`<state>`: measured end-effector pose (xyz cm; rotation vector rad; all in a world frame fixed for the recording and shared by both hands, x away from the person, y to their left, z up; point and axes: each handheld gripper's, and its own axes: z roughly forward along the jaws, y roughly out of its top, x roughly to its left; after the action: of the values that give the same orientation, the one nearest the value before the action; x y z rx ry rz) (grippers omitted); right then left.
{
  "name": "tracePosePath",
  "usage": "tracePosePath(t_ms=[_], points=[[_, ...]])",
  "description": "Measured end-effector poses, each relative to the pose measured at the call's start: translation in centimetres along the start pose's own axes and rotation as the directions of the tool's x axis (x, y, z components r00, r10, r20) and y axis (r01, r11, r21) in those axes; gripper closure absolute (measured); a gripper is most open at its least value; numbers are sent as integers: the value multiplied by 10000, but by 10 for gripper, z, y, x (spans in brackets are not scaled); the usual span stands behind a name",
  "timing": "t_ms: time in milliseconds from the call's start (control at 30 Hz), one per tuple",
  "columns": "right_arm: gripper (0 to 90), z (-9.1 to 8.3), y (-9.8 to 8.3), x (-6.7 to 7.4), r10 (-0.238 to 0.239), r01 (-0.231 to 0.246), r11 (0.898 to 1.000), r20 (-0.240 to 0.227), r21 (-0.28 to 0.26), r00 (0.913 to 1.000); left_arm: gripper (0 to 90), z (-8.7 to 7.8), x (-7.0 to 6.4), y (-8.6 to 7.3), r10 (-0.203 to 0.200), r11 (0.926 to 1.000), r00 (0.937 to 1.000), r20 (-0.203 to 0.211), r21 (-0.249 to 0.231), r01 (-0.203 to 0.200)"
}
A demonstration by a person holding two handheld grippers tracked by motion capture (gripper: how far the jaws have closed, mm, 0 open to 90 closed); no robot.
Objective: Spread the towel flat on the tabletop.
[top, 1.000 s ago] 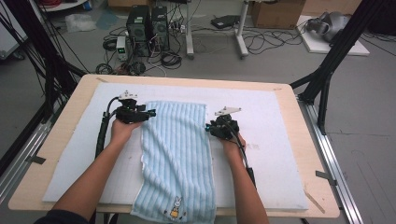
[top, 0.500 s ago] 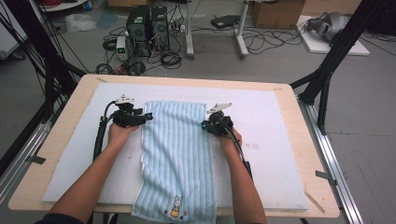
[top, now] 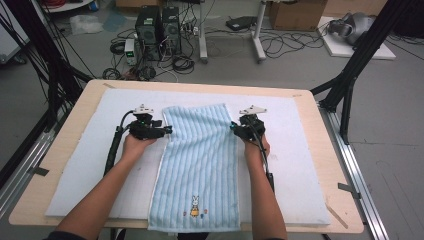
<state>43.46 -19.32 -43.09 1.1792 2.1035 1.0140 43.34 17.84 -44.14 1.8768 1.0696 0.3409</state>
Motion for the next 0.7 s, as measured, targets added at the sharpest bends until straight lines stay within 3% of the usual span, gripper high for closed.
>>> tracePosePath(t_ms=[133, 200, 267, 367, 400, 433, 500, 600, 700], points=[[552, -7, -4, 4, -179, 177, 9998, -162, -79, 9997, 401, 17, -15, -4, 305, 9994, 9995, -44, 161, -304], [530, -12, -6, 6, -164, 158, 9998, -347, -153, 9993, 409, 22, -23, -2, 1046, 9932, 9934, -468, 562, -1019], [507, -16, -9, 7, -165, 153, 9997, -562, -202, 9983, 431, 25, -27, -1, 1442, 9875, 9867, -749, 757, -1385], [486, -21, -14, 7, -86, 68, 9997, -788, -235, 9969, 582, 29, -29, 1, 1703, 9829, 9837, -581, 805, -1654], [463, -23, -17, 8, -74, 54, 9997, -881, -221, 9961, 783, 29, -29, 2, 1846, 9802, 9815, -500, 819, -1802], [445, -23, -18, 8, 18, -27, 10000, -970, -93, 9953, 841, 31, -28, 4, 1936, 9779, 9801, -442, 894, -1891], [434, -24, -18, 8, 69, -70, 10000, -1067, -5, 9943, 850, 34, -26, 9, 2168, 9725, 9730, -796, 1048, -2081], [436, -25, -18, 10, 235, -218, 9997, -1249, 143, 9919, 858, 35, -10, 15, 1783, 9829, 9686, -1734, 784, -1669], [441, -25, -15, 17, 76, -58, 9999, -1444, 126, 9895, 857, 34, 14, 17, 1133, 9932, 9684, -2224, 530, -1040]])
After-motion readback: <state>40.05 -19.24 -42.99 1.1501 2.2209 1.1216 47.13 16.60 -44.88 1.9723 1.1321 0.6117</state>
